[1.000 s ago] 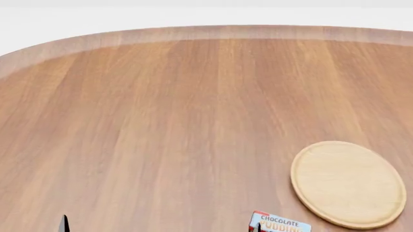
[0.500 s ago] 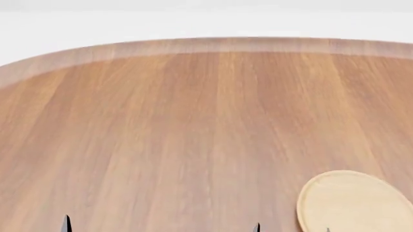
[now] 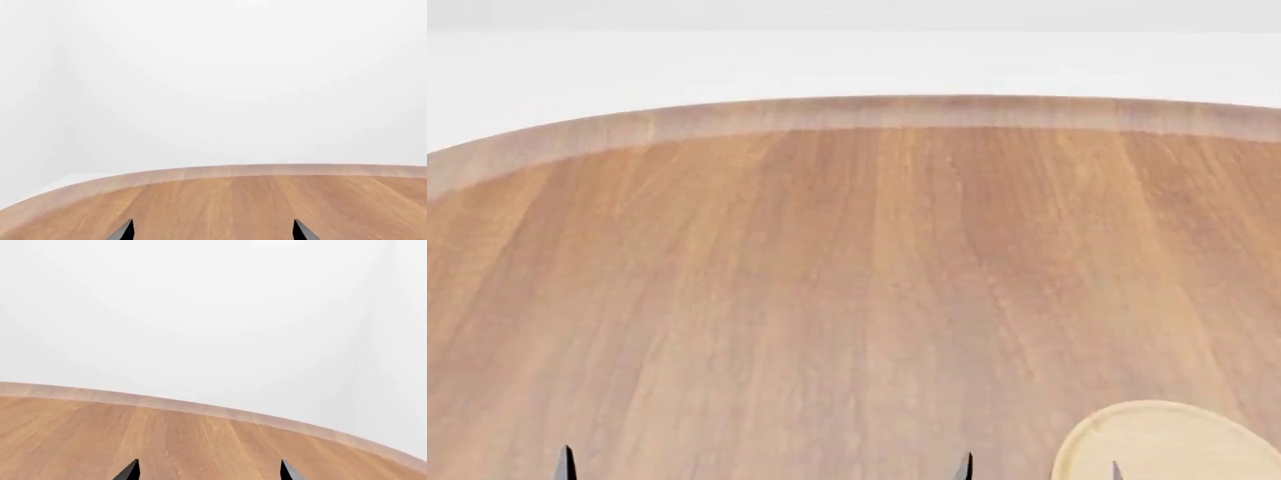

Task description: Put the chocolate pudding to the left of the plate.

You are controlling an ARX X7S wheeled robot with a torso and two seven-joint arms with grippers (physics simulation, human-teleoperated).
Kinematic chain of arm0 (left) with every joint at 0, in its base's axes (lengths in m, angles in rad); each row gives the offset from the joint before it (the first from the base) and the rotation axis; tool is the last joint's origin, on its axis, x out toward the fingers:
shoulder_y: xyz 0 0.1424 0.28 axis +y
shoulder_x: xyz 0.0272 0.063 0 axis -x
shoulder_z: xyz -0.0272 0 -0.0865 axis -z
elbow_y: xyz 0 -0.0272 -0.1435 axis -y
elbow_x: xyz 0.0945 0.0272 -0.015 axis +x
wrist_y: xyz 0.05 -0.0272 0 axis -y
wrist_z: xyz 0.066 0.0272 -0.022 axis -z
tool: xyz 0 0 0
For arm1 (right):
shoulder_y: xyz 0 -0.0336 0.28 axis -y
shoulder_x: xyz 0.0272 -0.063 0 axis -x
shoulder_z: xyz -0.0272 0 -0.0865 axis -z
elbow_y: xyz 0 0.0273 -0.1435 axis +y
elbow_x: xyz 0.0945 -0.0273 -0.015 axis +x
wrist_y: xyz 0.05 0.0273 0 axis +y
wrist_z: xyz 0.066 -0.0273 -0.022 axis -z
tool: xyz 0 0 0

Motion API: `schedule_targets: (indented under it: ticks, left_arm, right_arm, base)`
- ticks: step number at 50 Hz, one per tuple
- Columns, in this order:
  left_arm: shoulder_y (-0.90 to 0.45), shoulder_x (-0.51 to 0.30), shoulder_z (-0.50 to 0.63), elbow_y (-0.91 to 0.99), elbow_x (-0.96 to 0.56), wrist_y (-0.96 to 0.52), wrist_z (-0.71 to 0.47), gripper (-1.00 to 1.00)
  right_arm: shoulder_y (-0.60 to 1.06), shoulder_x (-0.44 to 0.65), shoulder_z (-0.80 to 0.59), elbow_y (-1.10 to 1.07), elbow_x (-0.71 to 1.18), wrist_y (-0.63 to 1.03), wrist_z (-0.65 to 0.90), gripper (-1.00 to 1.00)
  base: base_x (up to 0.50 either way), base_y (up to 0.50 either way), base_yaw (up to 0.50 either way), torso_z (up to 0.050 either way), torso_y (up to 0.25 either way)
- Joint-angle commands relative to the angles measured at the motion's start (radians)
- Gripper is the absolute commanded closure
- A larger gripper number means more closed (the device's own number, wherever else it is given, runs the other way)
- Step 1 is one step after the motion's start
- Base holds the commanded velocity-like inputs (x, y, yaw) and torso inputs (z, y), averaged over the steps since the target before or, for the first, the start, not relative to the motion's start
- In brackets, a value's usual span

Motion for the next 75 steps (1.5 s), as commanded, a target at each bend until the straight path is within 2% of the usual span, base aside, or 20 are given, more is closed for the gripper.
schedule_targets:
  ticks: [1, 3, 6, 7, 10, 11, 14, 15, 16, 19, 24, 33, 42, 53, 75]
  left_arm:
    - [-0.005, -0.006, 0.007, -0.005, -0.012, -0.009, -0.001, -1.00]
    - [-0.006, -0.007, 0.007, 0.002, -0.015, -0.018, -0.002, -1.00]
    - [-0.015, -0.008, 0.005, -0.004, -0.025, -0.025, -0.001, -1.00]
    - [-0.017, -0.009, 0.006, 0.002, -0.027, -0.036, -0.002, -1.00]
    - [-0.010, -0.015, 0.002, 0.025, -0.030, -0.044, -0.008, -1.00]
    - [-0.010, -0.015, 0.002, 0.026, -0.029, -0.045, -0.010, -1.00]
    - [-0.015, -0.014, 0.005, 0.020, -0.029, -0.047, -0.010, -1.00]
    - [-0.017, -0.012, 0.011, 0.017, -0.026, -0.050, -0.010, -1.00]
    - [-0.017, -0.013, 0.012, 0.019, -0.026, -0.052, -0.010, -1.00]
    - [-0.017, -0.016, 0.013, 0.021, -0.027, -0.053, -0.010, -1.00]
    - [-0.017, -0.017, 0.018, 0.024, -0.026, -0.056, -0.012, -1.00]
    - [-0.020, -0.017, 0.026, 0.014, -0.022, -0.053, -0.013, -1.00]
    - [-0.026, -0.019, 0.029, 0.006, -0.025, -0.053, -0.015, -1.00]
    - [-0.027, -0.022, 0.034, 0.005, -0.022, -0.054, -0.020, -1.00]
    - [-0.031, -0.023, 0.048, -0.019, -0.016, -0.035, -0.025, -1.00]
  right_arm:
    - [0.053, 0.090, 0.137, -0.156, 0.194, 0.167, -0.110, -1.00]
    - [0.079, 0.130, 0.175, -0.233, 0.165, 0.248, -0.095, -1.00]
    - [0.149, 0.217, 0.240, -0.361, 0.250, 0.421, -0.168, -1.00]
    - [0.189, 0.267, 0.294, -0.418, 0.328, 0.512, -0.223, -1.00]
    - [0.303, 0.350, 0.331, -0.505, 0.422, 0.750, -0.263, -1.00]
    - [0.337, 0.394, 0.359, -0.509, 0.547, 0.803, -0.238, -1.00]
    - [0.380, 0.559, 0.344, -0.509, 0.852, 0.797, -0.078, -1.00]
    - [0.408, 0.584, 0.387, -0.507, 1.002, 0.868, -0.034, -1.00]
    - [0.414, 0.593, 0.401, -0.506, 1.107, 0.871, -0.021, -1.00]
    - [0.390, 0.609, 0.388, -0.468, 1.206, 0.908, -0.030, -1.00]
    - [0.244, 0.602, 0.355, -0.360, 1.153, 0.847, -0.173, -1.00]
    - [0.131, 0.613, 0.269, -0.298, 1.055, 0.764, -0.338, -1.00]
    - [0.134, 0.611, 0.172, -0.266, 0.987, 0.763, -0.383, -1.00]
    - [0.116, 0.608, 0.124, -0.196, 0.911, 0.708, -0.432, -1.00]
    - [0.054, 0.616, 0.097, -0.105, 0.823, 0.598, -0.496, -1.00]
  base:
    - [0.00, 0.00, 0.00, 0.000, 0.000]
    - [0.00, 0.00, 0.00, 0.000, 0.000]
    - [0.00, 0.00, 0.00, 0.000, 0.000]
    - [0.00, 0.00, 0.00, 0.000, 0.000]
    - [0.00, 0.00, 0.00, 0.000, 0.000]
    - [0.00, 0.00, 0.00, 0.000, 0.000]
    - [0.00, 0.00, 0.00, 0.000, 0.000]
    - [0.00, 0.00, 0.00, 0.000, 0.000]
    - [0.00, 0.00, 0.00, 0.000, 0.000]
    - [0.00, 0.00, 0.00, 0.000, 0.000]
    - [0.00, 0.00, 0.00, 0.000, 0.000]
    - [0.00, 0.00, 0.00, 0.000, 0.000]
    - [0.00, 0.00, 0.00, 0.000, 0.000]
    - [0.00, 0.00, 0.00, 0.000, 0.000]
    - [0.00, 0.00, 0.00, 0.000, 0.000]
